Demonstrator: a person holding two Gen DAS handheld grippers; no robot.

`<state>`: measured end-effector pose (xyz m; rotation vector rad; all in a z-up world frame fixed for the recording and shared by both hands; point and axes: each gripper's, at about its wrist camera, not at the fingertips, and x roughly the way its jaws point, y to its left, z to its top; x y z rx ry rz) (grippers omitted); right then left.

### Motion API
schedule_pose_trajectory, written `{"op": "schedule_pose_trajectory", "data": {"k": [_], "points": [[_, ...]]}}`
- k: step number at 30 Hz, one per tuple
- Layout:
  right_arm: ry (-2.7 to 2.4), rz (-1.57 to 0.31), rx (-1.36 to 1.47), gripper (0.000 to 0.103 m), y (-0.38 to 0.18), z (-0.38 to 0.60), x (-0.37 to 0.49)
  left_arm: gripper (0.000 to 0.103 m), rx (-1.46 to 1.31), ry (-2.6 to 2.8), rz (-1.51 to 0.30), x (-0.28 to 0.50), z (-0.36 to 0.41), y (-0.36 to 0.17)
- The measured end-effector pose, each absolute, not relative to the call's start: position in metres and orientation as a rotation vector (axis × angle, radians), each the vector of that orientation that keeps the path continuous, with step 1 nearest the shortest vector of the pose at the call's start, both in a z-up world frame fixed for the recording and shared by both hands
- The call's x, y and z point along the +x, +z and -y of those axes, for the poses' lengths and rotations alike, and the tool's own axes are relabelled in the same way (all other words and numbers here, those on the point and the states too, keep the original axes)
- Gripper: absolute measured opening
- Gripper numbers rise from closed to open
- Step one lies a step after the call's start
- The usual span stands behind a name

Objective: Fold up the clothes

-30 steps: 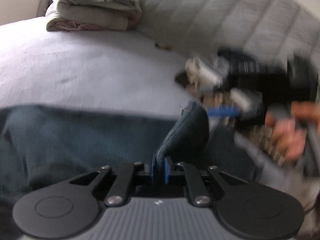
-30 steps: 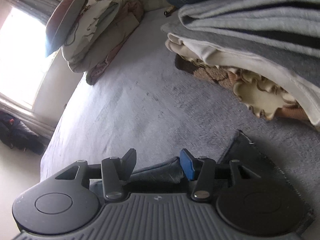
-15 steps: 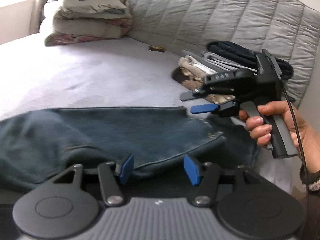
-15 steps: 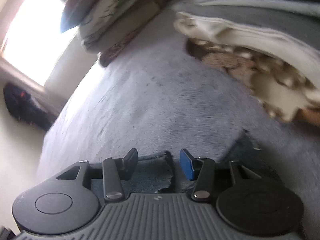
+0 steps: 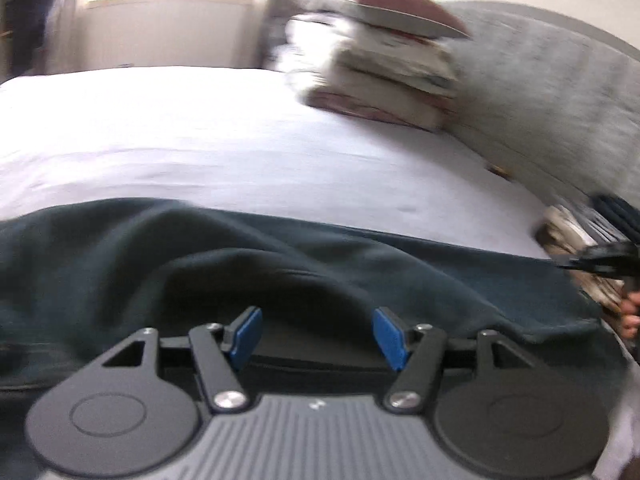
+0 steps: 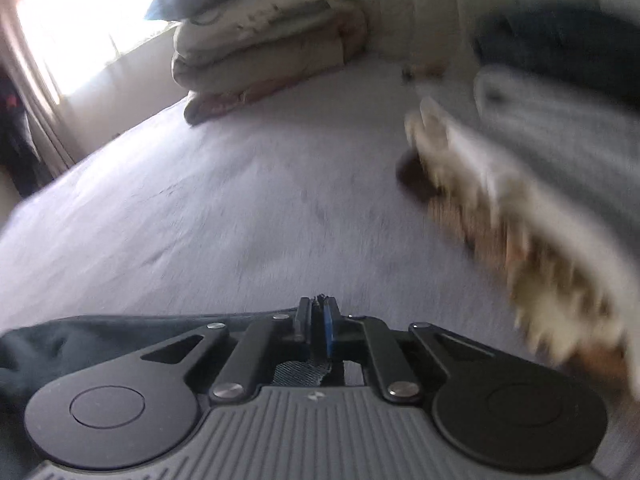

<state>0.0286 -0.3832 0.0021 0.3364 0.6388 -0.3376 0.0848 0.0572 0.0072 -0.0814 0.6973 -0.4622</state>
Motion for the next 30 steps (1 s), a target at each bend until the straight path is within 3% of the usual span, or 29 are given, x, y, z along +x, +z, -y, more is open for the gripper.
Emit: {"op": "schedule_pose_trajectory", "data": {"k": [4,18,23,26,27,28,30], "points": [[-0.382,-0.617,0.099,0.006,0.017,0.371,0.071,0.065,-0.067,-0.36,-0.669,0.113,-0.097,0.013],[-0.554,-0.596,-0.079,0.0,0.018,0.401,0.195,0.071,0.123,-0.25,-0.764,0.241,-0.177,0.004],[-0.426,-0.672,0.128,0.001,0.006,0.434,0.196,0.071,0.122,-0.31,-0.814,0.254,-0.18,-0.008],[-0.383,-0.672,0.234,0.018,0.002,0.457,0.185,0.071,0.09,-0.341,-0.828,0.256,-0.181,-0.011],[-0.365,-0.669,0.273,0.034,0.0,0.464,0.181,0.07,0.086,-0.346,-0.83,0.258,-0.18,-0.012],[-0.342,-0.665,0.315,0.044,-0.002,0.471,0.176,0.07,0.087,-0.349,-0.833,0.258,-0.178,-0.013],[-0.291,-0.657,0.387,0.045,-0.006,0.48,0.169,0.068,0.088,-0.355,-0.837,0.26,-0.174,-0.014]]}}
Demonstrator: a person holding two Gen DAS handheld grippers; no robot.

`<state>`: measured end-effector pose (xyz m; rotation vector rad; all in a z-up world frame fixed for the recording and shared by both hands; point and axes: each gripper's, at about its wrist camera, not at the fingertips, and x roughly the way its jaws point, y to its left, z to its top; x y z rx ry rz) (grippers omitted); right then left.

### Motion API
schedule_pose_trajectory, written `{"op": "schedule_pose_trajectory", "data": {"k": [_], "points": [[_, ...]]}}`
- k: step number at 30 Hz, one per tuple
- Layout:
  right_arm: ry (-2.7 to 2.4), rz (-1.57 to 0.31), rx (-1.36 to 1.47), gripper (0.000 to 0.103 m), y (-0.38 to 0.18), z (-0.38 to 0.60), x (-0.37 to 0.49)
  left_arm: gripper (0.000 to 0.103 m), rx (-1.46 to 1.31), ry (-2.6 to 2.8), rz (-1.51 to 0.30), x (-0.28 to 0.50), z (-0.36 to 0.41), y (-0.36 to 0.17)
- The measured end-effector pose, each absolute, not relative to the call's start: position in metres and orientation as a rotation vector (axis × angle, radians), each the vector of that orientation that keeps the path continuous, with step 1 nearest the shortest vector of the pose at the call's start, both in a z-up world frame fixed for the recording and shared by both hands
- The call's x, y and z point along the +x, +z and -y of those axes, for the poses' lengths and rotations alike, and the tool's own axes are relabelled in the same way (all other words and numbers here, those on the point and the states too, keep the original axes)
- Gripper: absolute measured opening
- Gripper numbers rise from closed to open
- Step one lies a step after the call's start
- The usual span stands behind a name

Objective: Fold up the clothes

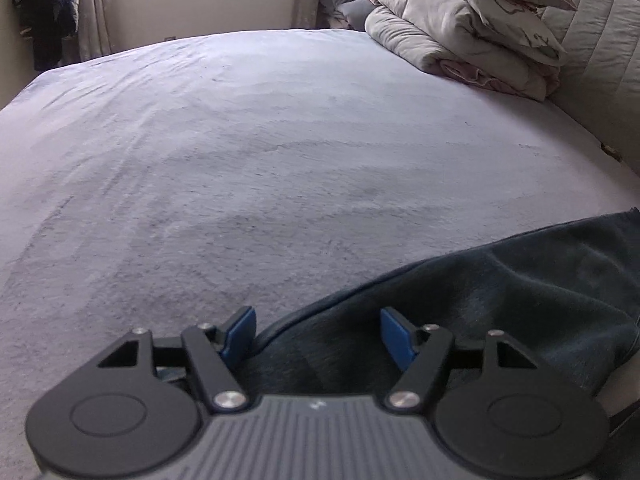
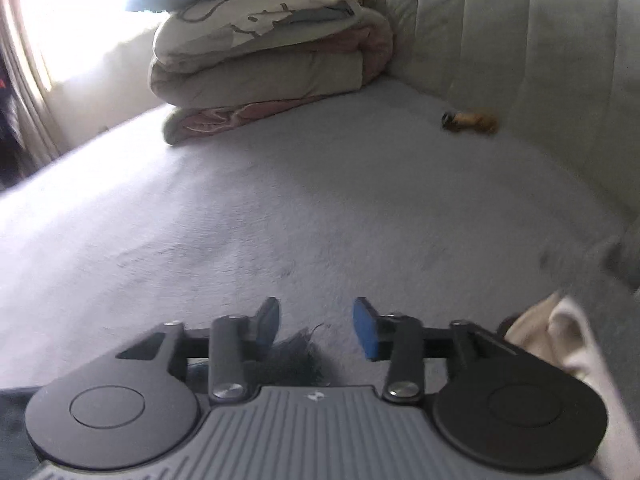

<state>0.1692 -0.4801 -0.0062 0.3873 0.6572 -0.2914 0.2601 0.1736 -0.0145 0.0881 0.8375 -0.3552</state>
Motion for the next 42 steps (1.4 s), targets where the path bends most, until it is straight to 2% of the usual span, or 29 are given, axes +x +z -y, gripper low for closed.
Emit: {"op": "schedule_pose_trajectory", "data": {"k": [3,7,8,9,10,11,14,22,27,33,36,37,38,39,40,41,42], "points": [[-0.211,-0.686,0.425,0.048,-0.017,0.479,0.17,0.065,0.094,-0.351,-0.837,0.263,-0.167,-0.018],[-0.235,-0.731,0.274,0.046,-0.035,0.453,0.182,0.058,0.112,-0.315,-0.818,0.259,-0.157,-0.024],[-0.246,-0.719,0.217,0.042,-0.038,0.441,0.181,0.052,0.119,-0.298,-0.807,0.256,-0.153,-0.025],[-0.247,-0.701,0.152,0.022,-0.041,0.427,0.18,0.049,0.136,-0.288,-0.789,0.252,-0.149,-0.027],[-0.241,-0.686,0.079,0.01,-0.043,0.411,0.178,0.042,0.153,-0.277,-0.771,0.248,-0.144,-0.028],[-0.245,-0.671,0.002,0.009,-0.045,0.397,0.176,0.033,0.171,-0.266,-0.753,0.243,-0.14,-0.029],[-0.306,-0.609,-0.172,0.007,-0.041,0.374,0.176,0.017,0.202,-0.223,-0.698,0.233,-0.132,-0.025],[-0.381,-0.521,-0.265,0.006,0.007,0.374,0.235,0.013,0.13,-0.169,-0.566,0.226,-0.134,-0.017],[-0.384,-0.561,-0.318,0.006,-0.004,0.368,0.277,0.015,0.155,-0.141,-0.533,0.229,-0.129,-0.041],[-0.403,-0.635,-0.342,0.006,-0.053,0.366,0.304,0.025,0.165,-0.118,-0.537,0.232,-0.128,-0.048],[-0.436,-0.62,-0.421,0.012,-0.073,0.353,0.303,0.03,0.193,-0.114,-0.549,0.234,-0.123,-0.049],[-0.45,-0.621,-0.456,0.012,-0.073,0.347,0.303,0.033,0.208,-0.109,-0.551,0.234,-0.121,-0.049],[-0.463,-0.623,-0.478,0.014,-0.072,0.342,0.303,0.041,0.219,-0.099,-0.552,0.234,-0.12,-0.049],[-0.472,-0.627,-0.473,0.025,-0.067,0.339,0.301,0.047,0.229,-0.087,-0.553,0.235,-0.119,-0.049],[-0.47,-0.627,-0.454,0.043,-0.061,0.335,0.298,0.056,0.23,-0.069,-0.555,0.235,-0.12,-0.048],[-0.45,-0.624,-0.43,0.051,-0.055,0.33,0.294,0.065,0.223,-0.065,-0.558,0.235,-0.121,-0.046],[-0.419,-0.623,-0.407,0.059,-0.048,0.323,0.288,0.069,0.212,-0.071,-0.563,0.236,-0.122,-0.044]]}}
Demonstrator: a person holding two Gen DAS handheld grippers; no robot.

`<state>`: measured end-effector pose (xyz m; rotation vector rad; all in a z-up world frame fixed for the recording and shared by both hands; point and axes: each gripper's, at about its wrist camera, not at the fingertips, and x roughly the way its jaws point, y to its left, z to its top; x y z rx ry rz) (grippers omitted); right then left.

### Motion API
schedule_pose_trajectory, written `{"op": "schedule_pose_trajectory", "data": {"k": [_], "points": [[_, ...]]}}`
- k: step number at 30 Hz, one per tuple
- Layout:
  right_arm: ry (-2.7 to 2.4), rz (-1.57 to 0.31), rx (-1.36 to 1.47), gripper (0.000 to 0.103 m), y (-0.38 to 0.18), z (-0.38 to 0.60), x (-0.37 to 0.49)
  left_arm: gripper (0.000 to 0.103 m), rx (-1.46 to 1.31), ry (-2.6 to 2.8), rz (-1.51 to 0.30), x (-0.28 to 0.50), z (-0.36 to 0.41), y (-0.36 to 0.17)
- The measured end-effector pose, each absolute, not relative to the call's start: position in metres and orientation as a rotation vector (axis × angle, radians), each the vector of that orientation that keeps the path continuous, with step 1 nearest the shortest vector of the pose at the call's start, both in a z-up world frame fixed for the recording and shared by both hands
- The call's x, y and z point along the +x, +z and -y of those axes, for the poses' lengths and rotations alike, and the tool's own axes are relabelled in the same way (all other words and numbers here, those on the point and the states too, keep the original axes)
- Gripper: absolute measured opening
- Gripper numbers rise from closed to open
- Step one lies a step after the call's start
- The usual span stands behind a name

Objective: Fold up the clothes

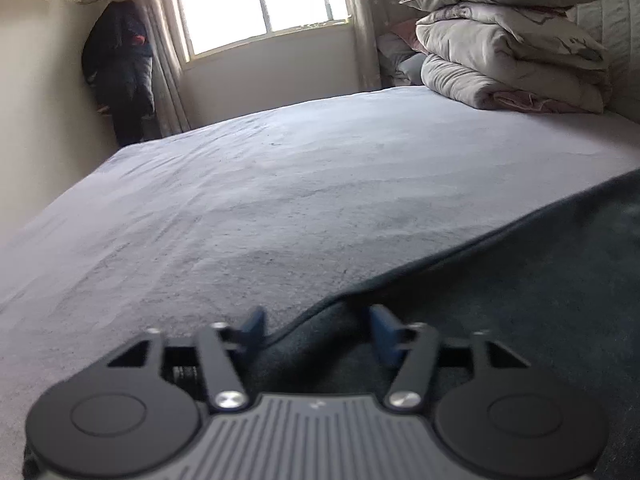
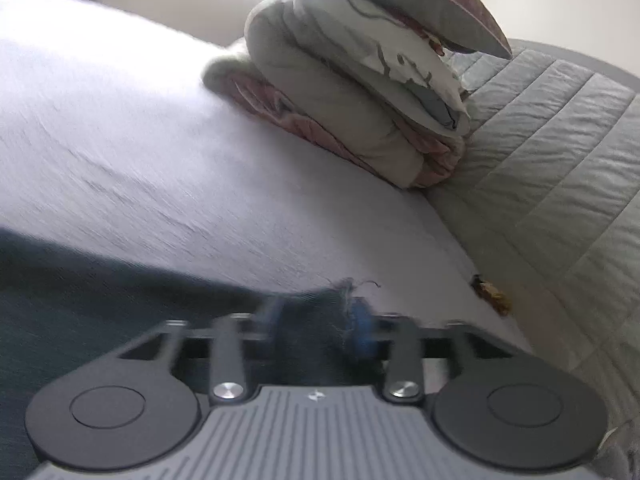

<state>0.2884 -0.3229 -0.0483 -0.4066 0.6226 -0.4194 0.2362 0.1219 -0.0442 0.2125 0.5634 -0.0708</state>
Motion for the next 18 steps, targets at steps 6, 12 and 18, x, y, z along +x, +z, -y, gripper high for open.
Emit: {"op": "schedule_pose_trajectory", "data": {"k": [6,12,18], "points": [[-0.165,-0.709,-0.232,0.06,-0.026,0.272,0.259,0.083,0.106,-0.108,-0.554,0.209,-0.114,-0.01],[-0.033,-0.734,-0.136,0.063,-0.029,0.262,0.242,0.089,0.083,-0.37,-0.58,0.17,-0.082,-0.017],[-0.114,-0.712,-0.064,0.078,-0.04,0.345,0.221,0.091,0.097,-0.425,-0.641,0.165,-0.07,-0.051]]}}
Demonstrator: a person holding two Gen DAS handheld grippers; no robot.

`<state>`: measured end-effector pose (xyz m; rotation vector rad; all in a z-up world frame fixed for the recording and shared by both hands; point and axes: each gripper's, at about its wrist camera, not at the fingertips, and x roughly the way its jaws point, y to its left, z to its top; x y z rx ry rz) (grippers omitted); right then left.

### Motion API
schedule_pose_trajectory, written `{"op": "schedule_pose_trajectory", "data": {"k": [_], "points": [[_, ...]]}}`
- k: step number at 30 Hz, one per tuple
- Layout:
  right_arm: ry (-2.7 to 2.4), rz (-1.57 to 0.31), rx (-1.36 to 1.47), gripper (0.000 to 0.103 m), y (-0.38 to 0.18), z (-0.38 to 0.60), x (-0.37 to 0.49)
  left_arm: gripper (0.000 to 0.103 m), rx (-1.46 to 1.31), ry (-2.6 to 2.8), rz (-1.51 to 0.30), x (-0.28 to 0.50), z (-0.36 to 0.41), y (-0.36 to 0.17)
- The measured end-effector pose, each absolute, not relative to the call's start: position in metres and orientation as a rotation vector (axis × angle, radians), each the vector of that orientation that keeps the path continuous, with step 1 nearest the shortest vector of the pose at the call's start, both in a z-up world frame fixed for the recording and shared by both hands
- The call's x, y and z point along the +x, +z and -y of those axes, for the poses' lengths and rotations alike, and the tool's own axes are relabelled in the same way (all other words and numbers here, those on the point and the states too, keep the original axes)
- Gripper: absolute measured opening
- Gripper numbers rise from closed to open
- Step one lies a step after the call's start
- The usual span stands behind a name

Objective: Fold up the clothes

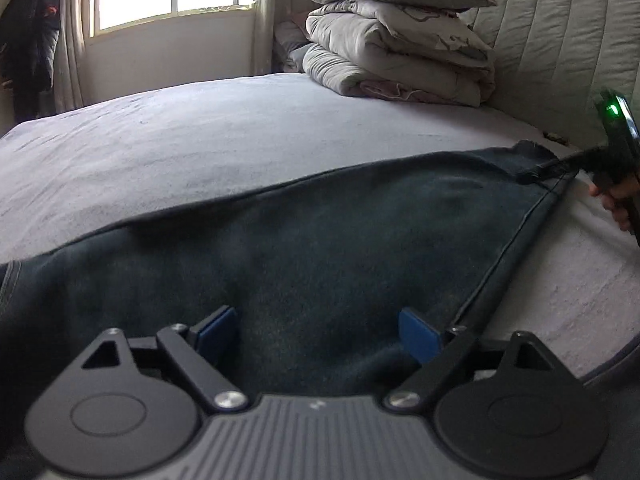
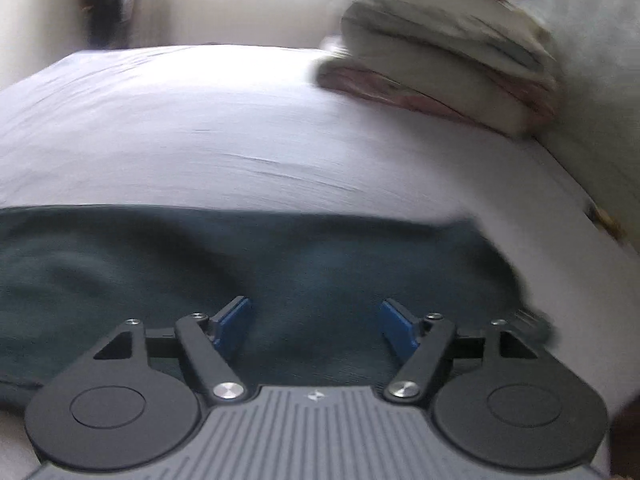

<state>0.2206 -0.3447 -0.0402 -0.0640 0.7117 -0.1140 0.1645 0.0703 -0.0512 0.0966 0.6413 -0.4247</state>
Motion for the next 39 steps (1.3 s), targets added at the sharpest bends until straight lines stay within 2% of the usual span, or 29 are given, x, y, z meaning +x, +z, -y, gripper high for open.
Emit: {"op": "schedule_pose_trajectory", "data": {"k": [4,7,15,21,31,39], "points": [[-0.21,-0.696,0.014,0.082,-0.043,0.405,0.202,0.092,0.101,-0.429,-0.649,0.166,-0.071,-0.054],[-0.256,-0.688,0.064,0.081,-0.04,0.412,0.195,0.092,0.111,-0.427,-0.651,0.167,-0.068,-0.054],[-0.08,-0.678,0.094,0.08,-0.027,0.317,0.212,0.093,0.109,-0.427,-0.649,0.168,-0.068,-0.054],[-0.126,-0.718,0.038,0.081,-0.049,0.259,0.242,0.093,0.101,-0.429,-0.648,0.166,-0.072,-0.055],[-0.352,-0.666,0.22,0.081,-0.056,0.377,0.278,0.093,0.083,-0.436,-0.651,0.168,-0.072,-0.056],[-0.431,-0.654,0.236,0.08,-0.053,0.382,0.295,0.093,0.081,-0.437,-0.653,0.169,-0.071,-0.056]]}}
